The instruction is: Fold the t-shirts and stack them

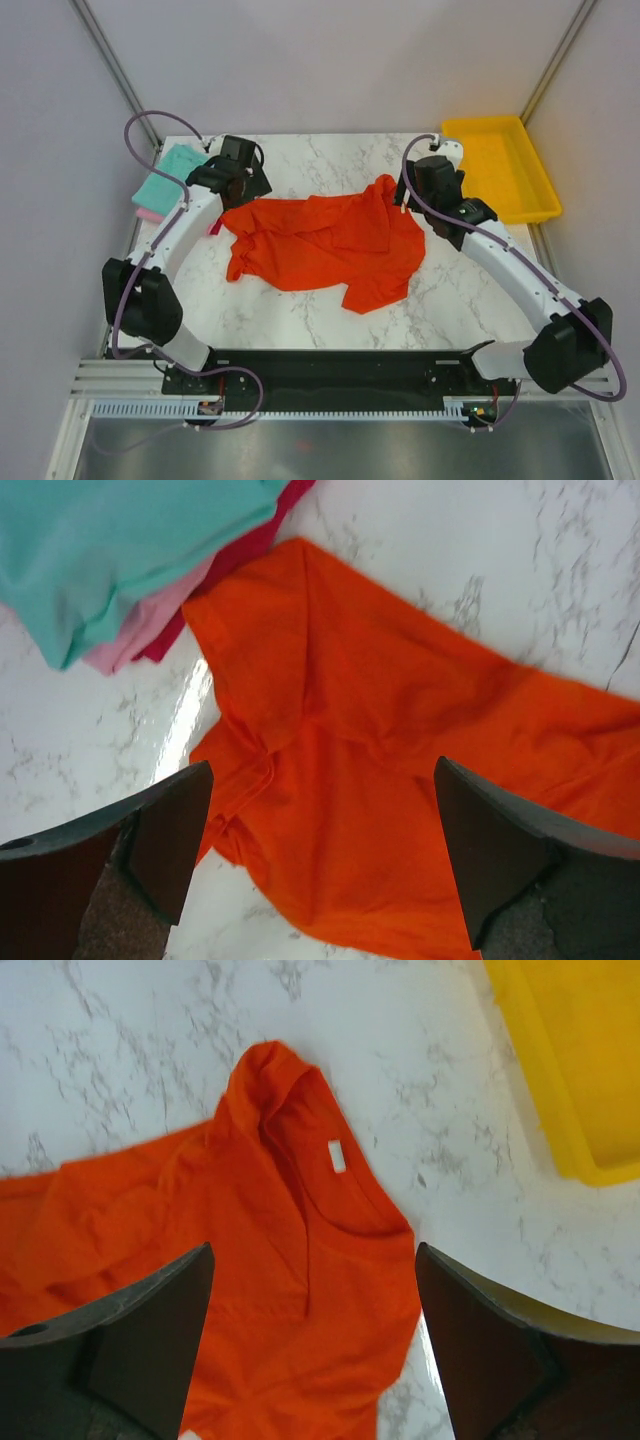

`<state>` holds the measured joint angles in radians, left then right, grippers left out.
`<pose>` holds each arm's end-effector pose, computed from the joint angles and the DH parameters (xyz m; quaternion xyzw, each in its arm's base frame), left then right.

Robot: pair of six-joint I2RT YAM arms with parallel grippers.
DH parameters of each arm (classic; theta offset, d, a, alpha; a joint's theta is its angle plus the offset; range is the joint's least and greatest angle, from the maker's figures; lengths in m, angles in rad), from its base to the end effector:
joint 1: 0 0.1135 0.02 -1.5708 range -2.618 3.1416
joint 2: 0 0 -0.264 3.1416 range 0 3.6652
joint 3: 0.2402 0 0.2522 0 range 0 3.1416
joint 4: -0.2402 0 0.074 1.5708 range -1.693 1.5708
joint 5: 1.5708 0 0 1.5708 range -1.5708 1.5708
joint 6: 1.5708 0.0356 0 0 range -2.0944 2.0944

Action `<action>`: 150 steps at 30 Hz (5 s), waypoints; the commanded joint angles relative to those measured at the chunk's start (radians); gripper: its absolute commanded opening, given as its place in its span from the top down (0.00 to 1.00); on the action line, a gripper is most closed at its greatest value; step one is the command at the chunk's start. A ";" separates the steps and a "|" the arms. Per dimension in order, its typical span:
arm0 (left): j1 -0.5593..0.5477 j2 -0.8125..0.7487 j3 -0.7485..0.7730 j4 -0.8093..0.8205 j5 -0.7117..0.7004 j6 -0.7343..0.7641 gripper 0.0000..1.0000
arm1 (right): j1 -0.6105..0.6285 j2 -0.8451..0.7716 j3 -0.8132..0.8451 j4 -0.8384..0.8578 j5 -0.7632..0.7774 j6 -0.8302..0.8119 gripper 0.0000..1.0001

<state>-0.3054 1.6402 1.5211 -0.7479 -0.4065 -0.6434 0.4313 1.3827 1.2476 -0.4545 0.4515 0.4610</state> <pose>0.3454 -0.0941 0.3260 -0.2232 0.8946 0.0143 0.3869 0.2877 0.1153 0.3403 0.1182 0.8580 0.0200 0.4994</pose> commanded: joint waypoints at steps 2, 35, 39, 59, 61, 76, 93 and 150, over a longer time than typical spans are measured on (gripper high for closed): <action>-0.001 -0.280 -0.264 0.212 0.111 -0.100 0.00 | 0.001 -0.116 -0.170 0.201 -0.120 0.015 0.17; -0.028 -0.322 -0.650 0.544 0.209 -0.162 0.09 | -0.043 0.490 -0.137 0.398 -0.274 0.203 0.57; -0.028 -0.367 -0.674 0.565 0.213 -0.170 0.09 | -0.040 0.470 -0.178 0.393 -0.270 0.215 0.50; -0.031 -0.338 -0.677 0.565 0.203 -0.159 0.09 | -0.107 0.418 -0.257 0.375 -0.217 0.222 0.77; -0.029 -0.315 -0.673 0.564 0.181 -0.153 0.09 | -0.153 0.411 -0.269 0.376 -0.223 0.234 0.77; -0.029 -0.157 -0.592 0.550 0.150 -0.113 0.16 | -0.157 0.182 -0.372 0.387 -0.215 0.202 0.53; -0.028 -0.152 -0.578 0.552 0.172 -0.113 0.19 | -0.052 0.110 -0.530 0.393 -0.200 0.225 0.52; 0.088 0.027 -0.530 0.591 0.216 -0.136 0.93 | -0.114 -0.108 -0.648 0.524 -0.218 0.261 1.00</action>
<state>-0.2310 1.6478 0.9565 -0.1963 -0.2070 -0.7834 0.3248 1.3094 0.6067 0.0387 0.2176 0.7116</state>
